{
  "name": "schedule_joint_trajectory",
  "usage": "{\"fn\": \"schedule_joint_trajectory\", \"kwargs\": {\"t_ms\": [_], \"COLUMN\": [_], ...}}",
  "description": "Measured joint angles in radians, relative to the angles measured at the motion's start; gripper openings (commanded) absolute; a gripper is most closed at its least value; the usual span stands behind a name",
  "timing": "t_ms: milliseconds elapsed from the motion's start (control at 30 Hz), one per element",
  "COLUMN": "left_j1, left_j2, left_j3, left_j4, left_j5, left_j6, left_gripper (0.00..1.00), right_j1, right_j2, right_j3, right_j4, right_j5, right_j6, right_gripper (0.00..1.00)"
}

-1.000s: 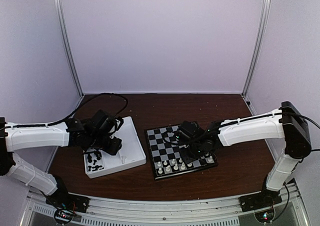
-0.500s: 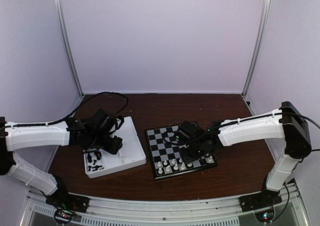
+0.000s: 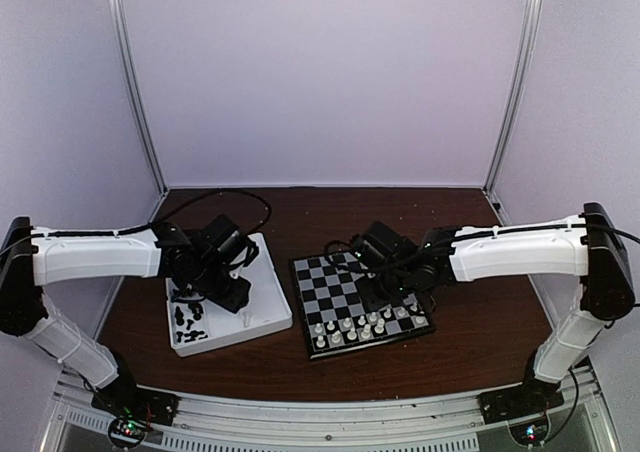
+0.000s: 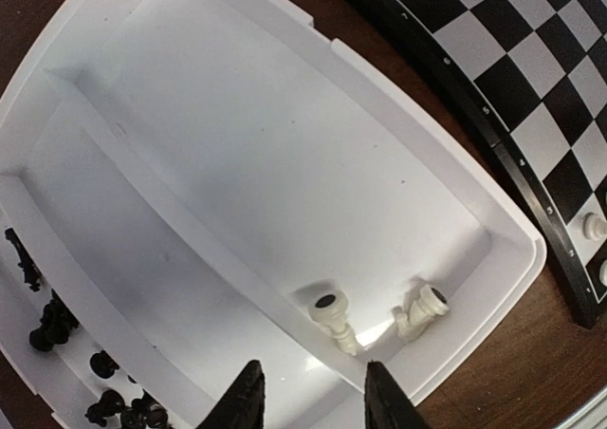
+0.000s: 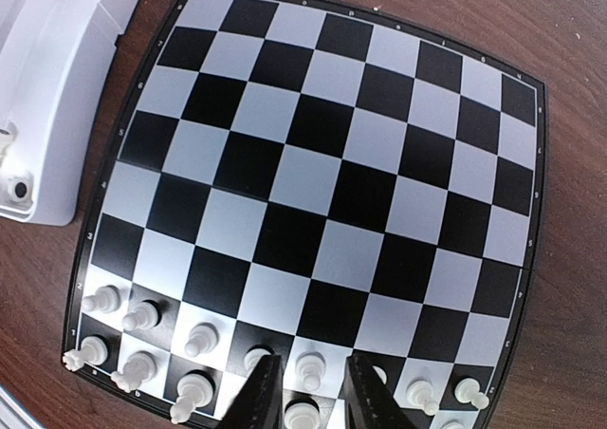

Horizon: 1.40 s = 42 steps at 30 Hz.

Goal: Set up the chess pieces on the board
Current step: Place the chess piece on the chessboard, then pick up the chess piece from the storage box.

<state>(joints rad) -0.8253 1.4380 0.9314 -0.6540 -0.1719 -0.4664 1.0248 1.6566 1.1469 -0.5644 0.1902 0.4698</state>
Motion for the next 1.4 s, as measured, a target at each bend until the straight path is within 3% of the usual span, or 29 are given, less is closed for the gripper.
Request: {"fn": "schedule_joint_trajectory", "kwargs": {"t_ms": [167, 300, 1033, 1400], "left_j1": [0.000, 0.000, 0.000, 0.000], "left_j2": [0.051, 0.100, 0.346, 0.414], "left_j3": [0.046, 0.082, 0.212, 0.250], "left_j4": [-0.030, -0.058, -0.150, -0.164], "left_j5": [0.072, 0.117, 0.088, 0.065], "left_j6": [-0.030, -0.049, -0.172, -0.204], "left_gripper": [0.36, 0.22, 0.30, 0.20], "right_j1": [0.000, 0.000, -0.018, -0.045], "right_j2": [-0.005, -0.015, -0.046, -0.058], "right_j3": [0.016, 0.016, 0.001, -0.011], "right_j4": [0.008, 0.013, 0.065, 0.088], "right_j5": [0.003, 0.005, 0.015, 0.004], "right_j6": [-0.018, -0.028, -0.058, -0.081], "right_gripper": [0.26, 0.26, 0.26, 0.26]}}
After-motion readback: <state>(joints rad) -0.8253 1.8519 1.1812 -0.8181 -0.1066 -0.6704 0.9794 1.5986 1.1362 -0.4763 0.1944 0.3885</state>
